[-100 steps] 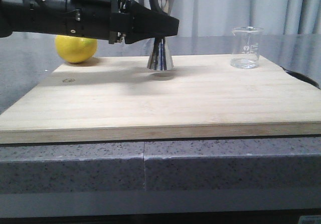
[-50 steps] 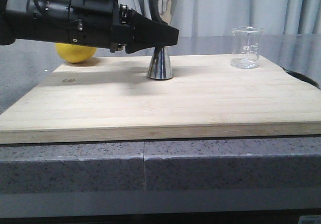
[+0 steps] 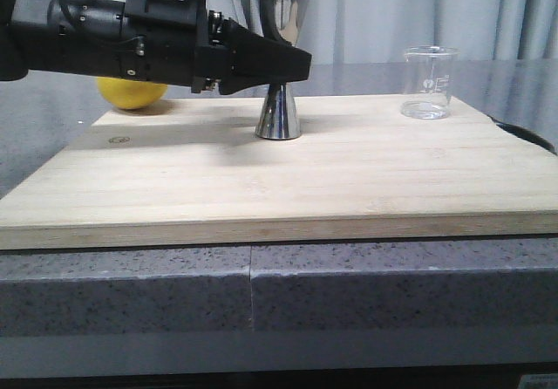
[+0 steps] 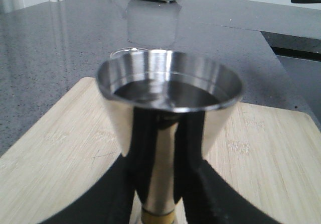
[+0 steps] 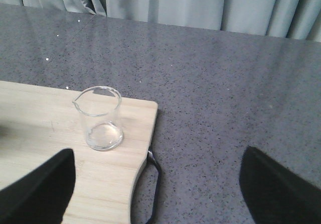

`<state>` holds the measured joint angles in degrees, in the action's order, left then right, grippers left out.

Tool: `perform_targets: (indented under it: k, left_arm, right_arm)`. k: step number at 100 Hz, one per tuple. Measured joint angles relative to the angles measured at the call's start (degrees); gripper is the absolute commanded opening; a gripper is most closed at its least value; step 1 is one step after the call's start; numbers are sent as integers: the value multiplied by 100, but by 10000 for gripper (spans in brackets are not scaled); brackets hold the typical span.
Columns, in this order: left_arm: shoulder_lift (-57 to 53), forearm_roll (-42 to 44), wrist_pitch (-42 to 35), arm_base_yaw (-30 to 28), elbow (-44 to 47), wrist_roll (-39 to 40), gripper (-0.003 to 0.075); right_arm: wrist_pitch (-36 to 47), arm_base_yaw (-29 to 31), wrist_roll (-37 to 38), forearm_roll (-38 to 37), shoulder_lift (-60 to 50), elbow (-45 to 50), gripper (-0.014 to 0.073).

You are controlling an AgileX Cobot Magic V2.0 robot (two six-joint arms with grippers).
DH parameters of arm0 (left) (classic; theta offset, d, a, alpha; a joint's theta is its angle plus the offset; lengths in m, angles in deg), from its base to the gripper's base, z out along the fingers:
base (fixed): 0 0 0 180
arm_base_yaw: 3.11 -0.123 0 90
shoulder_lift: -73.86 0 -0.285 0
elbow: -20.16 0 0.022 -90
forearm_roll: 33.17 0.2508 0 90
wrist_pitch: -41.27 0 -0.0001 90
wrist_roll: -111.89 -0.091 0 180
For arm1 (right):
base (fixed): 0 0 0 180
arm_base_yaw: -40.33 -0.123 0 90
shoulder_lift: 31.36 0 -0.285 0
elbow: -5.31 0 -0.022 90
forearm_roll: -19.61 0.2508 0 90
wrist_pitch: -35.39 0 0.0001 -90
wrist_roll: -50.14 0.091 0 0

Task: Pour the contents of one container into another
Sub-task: 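Lower the filled jigger onto the board with the left gripper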

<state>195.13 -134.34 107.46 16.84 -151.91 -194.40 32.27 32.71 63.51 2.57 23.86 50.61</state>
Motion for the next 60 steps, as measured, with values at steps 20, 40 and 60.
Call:
perform_targets:
  k: [20, 40, 60]
  left_arm:
    - [0, 0, 12, 0, 0, -3, 443]
    - [0, -7, 15, 0, 0, -12, 518]
    - [0, 7, 15, 0, 0, -1, 560]
  right_arm:
    - [0, 0, 0, 0, 0, 0, 598]
    - [0, 0, 0, 0, 0, 0, 598]
    - [0, 0, 0, 0, 0, 0, 598]
